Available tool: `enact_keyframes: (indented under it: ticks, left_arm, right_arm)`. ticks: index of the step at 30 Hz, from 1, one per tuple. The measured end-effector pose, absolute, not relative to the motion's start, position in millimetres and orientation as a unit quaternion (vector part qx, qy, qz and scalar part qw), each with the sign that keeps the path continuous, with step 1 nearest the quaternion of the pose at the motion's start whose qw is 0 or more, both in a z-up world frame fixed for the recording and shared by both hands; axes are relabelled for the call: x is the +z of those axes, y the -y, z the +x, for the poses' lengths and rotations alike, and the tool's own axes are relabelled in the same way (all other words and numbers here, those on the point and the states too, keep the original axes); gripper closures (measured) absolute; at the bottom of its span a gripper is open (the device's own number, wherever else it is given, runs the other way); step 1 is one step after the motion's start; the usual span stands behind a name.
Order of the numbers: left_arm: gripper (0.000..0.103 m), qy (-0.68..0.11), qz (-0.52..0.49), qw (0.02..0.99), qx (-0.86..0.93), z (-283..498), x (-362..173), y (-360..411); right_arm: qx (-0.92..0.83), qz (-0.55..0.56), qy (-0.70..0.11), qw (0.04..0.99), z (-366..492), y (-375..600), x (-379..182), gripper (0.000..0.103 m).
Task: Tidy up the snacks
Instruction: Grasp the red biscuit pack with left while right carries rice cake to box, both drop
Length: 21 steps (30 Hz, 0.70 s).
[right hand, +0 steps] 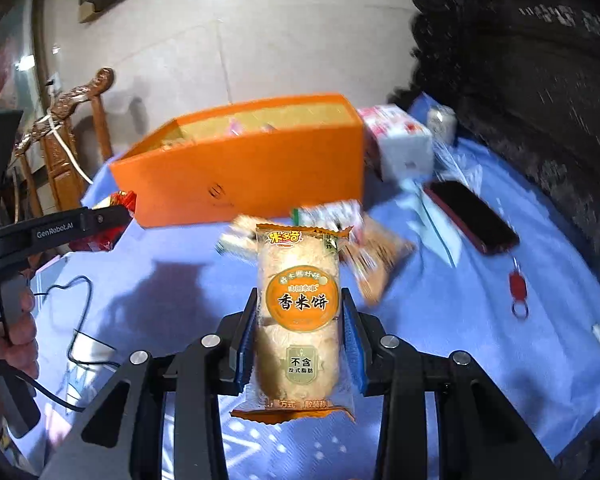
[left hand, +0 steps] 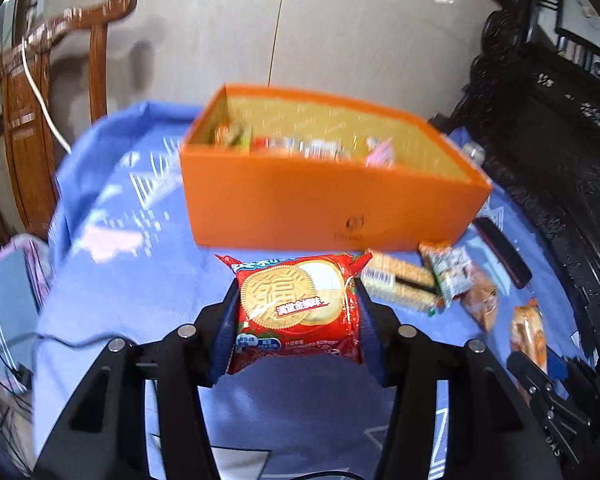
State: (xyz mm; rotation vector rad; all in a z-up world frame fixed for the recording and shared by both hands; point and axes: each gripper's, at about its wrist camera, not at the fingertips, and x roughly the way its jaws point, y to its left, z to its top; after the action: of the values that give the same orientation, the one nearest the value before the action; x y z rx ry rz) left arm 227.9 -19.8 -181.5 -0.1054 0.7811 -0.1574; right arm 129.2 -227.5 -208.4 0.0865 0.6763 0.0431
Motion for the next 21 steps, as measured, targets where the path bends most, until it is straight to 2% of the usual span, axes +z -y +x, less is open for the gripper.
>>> enact_keyframes:
  ticks: [10, 17, 18, 19, 20, 21]
  left_arm:
    - [0.052, -0.297, -0.043, 0.95, -0.08, 257, -92, 12]
    - [0.049, -0.255, -0.017, 0.964, -0.076, 317, -44, 20]
    - [0.045, -0.254, -0.016, 0.964, -0.075, 327, -40, 22]
    - [0.017, -0.259, -0.012, 0.964, -0.063, 340, -37, 24]
    - [0.005, -0.264, -0.008, 0.964, -0.026, 352, -34, 24]
    - [0.004, -0.266, -0.01, 0.964, -0.005, 354, -32, 22]
  right_arm:
    - [0.079, 0.054, -0.238, 0.967, 186, 218, -117, 0.065]
    - [0.088, 0.026, -0.172, 0.981, 254, 208, -57, 0.064]
    - [0.092, 0.019, -0.169, 0.981, 266, 205, -52, 0.058]
    - [0.096, 0.011, -0.177, 0.979, 280, 202, -48, 0.03]
    - [0.09, 0.008, -0.197, 0.976, 295, 201, -46, 0.02]
    - [0.081, 0.013, -0.201, 0.976, 298, 203, -42, 0.019]
